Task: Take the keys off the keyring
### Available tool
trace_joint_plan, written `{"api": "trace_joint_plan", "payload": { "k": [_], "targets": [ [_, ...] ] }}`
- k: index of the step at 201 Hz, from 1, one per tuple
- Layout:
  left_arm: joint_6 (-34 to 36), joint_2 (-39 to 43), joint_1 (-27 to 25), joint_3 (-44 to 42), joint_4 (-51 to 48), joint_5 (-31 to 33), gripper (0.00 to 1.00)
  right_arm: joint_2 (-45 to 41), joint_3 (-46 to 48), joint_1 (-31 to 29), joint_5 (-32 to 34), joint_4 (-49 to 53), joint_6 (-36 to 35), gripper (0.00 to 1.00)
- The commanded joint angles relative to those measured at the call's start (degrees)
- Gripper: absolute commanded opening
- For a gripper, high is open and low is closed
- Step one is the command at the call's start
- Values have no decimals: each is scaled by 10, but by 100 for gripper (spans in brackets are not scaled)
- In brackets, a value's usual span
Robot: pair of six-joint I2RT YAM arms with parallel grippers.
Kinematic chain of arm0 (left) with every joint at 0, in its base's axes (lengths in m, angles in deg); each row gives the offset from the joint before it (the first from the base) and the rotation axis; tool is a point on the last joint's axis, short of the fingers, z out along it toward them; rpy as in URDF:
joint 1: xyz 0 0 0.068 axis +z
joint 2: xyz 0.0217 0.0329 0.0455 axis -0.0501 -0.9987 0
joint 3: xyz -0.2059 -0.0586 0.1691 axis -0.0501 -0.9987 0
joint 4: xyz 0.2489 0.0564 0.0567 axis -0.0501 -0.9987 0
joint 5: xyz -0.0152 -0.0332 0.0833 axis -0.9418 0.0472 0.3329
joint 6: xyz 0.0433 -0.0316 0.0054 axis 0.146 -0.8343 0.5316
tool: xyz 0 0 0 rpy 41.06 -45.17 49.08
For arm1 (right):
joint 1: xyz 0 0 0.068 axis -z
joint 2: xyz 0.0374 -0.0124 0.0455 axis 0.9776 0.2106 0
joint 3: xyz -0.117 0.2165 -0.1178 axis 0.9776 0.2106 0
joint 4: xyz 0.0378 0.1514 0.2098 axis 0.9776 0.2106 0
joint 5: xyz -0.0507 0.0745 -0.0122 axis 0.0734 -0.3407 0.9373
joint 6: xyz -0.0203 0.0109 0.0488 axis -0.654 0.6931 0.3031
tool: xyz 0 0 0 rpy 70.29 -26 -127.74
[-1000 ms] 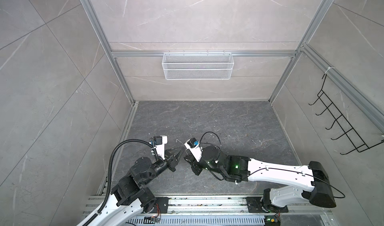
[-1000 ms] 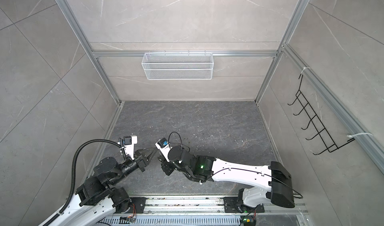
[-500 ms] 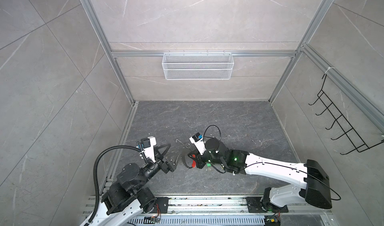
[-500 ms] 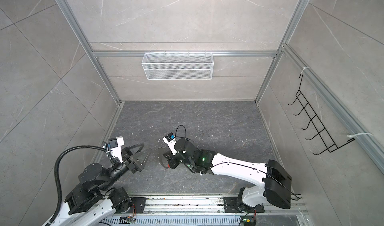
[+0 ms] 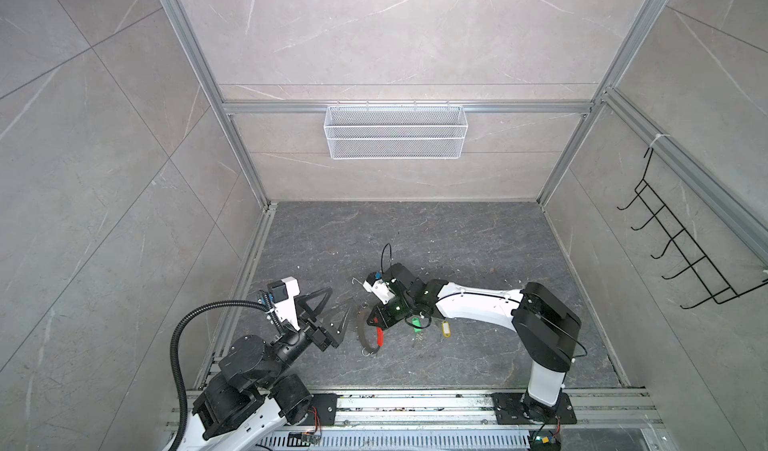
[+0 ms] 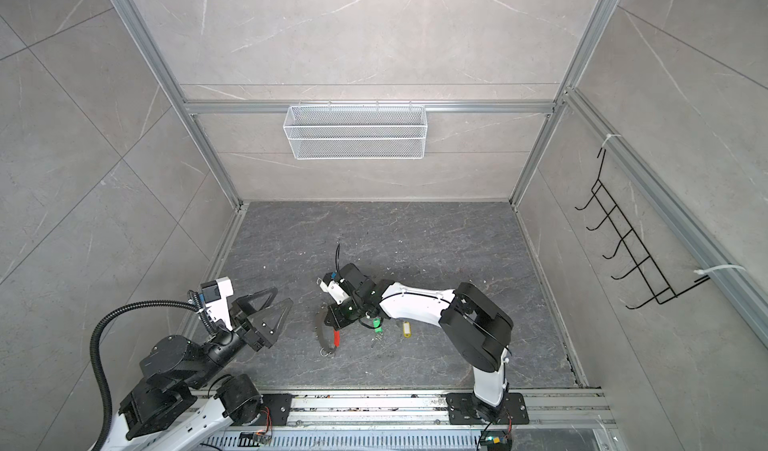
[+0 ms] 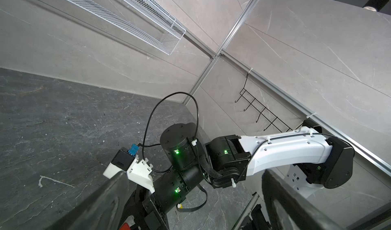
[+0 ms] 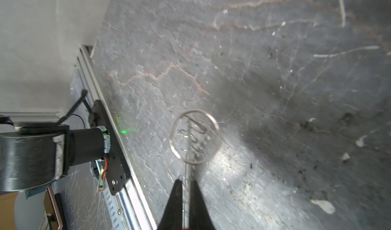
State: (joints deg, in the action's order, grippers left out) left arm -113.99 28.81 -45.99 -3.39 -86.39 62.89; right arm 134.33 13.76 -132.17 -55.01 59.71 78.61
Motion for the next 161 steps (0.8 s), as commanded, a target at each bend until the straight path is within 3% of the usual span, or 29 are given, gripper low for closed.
{"api": "trace_joint_plan", "payload": {
  "k": [1,49,114,161],
  "targets": [
    [11,9,0,2,6,4,100,9,-22,14,35,45,-6,36],
    [10,12,0,0,1,8,100,-55,2,16,167,59,-11,65],
    [32,-36,0,0,20,41,100,-310,158,16,301,-25,-29,71],
    [68,-148,0,-2,57,195,100,-468,240,16,362,-40,-38,71]
  ]
}}
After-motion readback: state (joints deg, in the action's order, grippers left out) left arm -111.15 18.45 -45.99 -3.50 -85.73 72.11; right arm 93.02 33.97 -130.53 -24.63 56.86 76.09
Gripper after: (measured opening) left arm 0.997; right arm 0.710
